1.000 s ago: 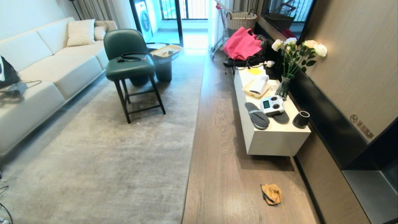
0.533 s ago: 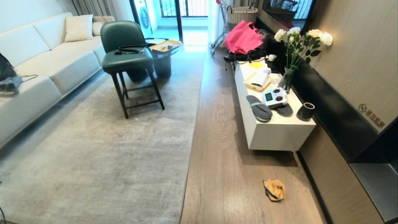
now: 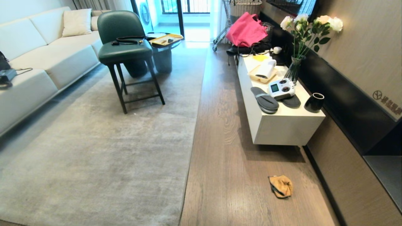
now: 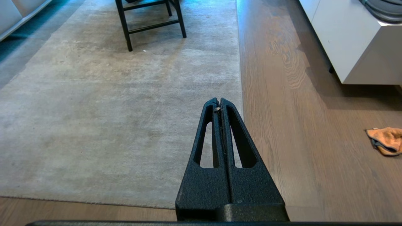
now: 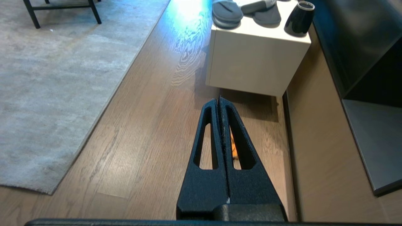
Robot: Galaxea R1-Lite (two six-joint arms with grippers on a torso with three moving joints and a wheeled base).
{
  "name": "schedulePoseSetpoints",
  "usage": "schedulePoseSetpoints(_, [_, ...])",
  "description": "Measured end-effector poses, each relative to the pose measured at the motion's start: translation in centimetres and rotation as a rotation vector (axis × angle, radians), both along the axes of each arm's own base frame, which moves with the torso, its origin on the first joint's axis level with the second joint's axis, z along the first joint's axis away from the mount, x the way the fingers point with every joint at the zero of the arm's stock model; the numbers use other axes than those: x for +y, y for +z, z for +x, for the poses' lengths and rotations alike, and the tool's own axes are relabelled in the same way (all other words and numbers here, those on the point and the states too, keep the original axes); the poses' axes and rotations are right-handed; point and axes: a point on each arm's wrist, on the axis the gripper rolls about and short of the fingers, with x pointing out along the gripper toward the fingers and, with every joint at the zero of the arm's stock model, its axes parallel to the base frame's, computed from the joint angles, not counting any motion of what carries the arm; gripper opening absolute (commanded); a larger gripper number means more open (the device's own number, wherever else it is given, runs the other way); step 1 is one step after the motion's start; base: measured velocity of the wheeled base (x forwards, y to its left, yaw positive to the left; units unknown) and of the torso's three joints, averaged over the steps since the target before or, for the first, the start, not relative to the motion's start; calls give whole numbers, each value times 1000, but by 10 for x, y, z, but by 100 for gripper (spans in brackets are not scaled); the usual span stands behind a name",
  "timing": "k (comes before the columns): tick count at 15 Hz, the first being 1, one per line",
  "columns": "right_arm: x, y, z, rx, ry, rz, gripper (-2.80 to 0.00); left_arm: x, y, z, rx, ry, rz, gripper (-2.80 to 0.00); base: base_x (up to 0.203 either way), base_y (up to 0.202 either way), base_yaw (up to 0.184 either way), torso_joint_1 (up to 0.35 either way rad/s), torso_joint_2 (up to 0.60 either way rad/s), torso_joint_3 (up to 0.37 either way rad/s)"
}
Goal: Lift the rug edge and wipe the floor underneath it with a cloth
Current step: Pick up the rag
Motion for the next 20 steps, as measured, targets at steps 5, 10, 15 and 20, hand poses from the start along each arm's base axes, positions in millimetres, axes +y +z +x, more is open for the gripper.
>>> schedulePoseSetpoints(5, [0, 0, 0, -1, 0, 0, -280, 0, 0, 0, 0, 0, 0, -280, 0, 0, 0, 11, 425, 446])
schedulePoseSetpoints(10, [0, 0, 0, -1, 0, 0, -280, 0, 0, 0, -1, 0, 1, -280, 0, 0, 0, 1, 52, 79])
schedulePoseSetpoints(15, [0, 0, 0, -1, 0, 0, -280, 0, 0, 0, -2, 0, 0, -280, 0, 0, 0, 0, 0, 0])
schedulePoseSetpoints(20, [0, 0, 0, -1, 0, -1, -280, 0, 0, 0, -2, 0, 0, -280, 0, 0, 0, 12, 20, 21])
